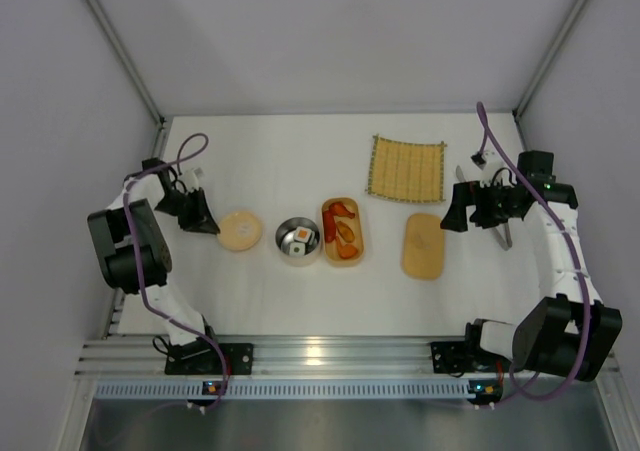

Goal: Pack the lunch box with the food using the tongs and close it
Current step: Pick up the box lid from the center of the board.

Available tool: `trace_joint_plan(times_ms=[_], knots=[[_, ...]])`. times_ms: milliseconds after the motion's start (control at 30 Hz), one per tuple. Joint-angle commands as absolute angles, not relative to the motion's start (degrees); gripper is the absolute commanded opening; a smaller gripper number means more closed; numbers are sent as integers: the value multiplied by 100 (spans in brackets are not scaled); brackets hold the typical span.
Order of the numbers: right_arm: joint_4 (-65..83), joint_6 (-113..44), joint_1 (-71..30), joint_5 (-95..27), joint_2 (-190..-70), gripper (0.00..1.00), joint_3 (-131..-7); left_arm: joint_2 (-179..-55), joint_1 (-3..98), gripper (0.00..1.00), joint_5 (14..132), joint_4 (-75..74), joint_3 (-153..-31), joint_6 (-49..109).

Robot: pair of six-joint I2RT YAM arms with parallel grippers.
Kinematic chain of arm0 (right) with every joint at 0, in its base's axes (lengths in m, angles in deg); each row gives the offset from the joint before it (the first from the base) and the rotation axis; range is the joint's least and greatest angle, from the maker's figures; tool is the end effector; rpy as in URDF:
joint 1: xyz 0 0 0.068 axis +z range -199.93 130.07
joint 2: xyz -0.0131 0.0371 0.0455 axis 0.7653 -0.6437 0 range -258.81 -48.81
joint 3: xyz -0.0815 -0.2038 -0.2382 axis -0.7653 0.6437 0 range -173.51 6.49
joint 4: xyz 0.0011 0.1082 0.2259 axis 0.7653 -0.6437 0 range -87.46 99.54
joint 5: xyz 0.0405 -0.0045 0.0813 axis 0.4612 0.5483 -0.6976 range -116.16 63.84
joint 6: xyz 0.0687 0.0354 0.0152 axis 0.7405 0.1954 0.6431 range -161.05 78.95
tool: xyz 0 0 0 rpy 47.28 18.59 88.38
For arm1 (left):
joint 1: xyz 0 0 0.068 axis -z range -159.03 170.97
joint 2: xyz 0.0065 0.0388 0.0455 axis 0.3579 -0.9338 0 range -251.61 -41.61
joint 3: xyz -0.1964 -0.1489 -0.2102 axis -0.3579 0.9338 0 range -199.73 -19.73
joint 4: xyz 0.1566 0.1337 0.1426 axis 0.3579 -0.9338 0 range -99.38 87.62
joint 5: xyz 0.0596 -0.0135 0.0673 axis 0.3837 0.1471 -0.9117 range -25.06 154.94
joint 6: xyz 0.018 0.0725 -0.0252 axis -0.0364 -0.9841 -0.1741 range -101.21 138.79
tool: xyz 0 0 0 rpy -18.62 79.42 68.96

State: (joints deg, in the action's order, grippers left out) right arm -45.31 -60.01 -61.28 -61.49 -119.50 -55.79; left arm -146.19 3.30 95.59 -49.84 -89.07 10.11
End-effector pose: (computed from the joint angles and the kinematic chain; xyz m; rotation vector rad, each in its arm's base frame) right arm 0.2165 -0.0036 0.3221 -0.3512 2.4554 0.6064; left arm 0.3358 0.0708 0.2032 -0.1712 2.8079 -0.7097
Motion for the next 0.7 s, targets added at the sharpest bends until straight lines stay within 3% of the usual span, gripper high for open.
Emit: trace_joint_plan(times_ms=[0, 400, 667], knots=[[-4206, -5959, -6048, -6369, -11798, 99, -5538, -14234, 85, 0, 10105, -5510, -9390, 1106], [-4127, -5863, -6048, -6474, -11876, 99, -5494, -13689, 110, 0, 10510, -6065, -9813, 1106], [-4012, -5731, -5986, -6518, -11947, 99, -5477, -13636, 812, 0, 10361, -6004, -9778, 1325]])
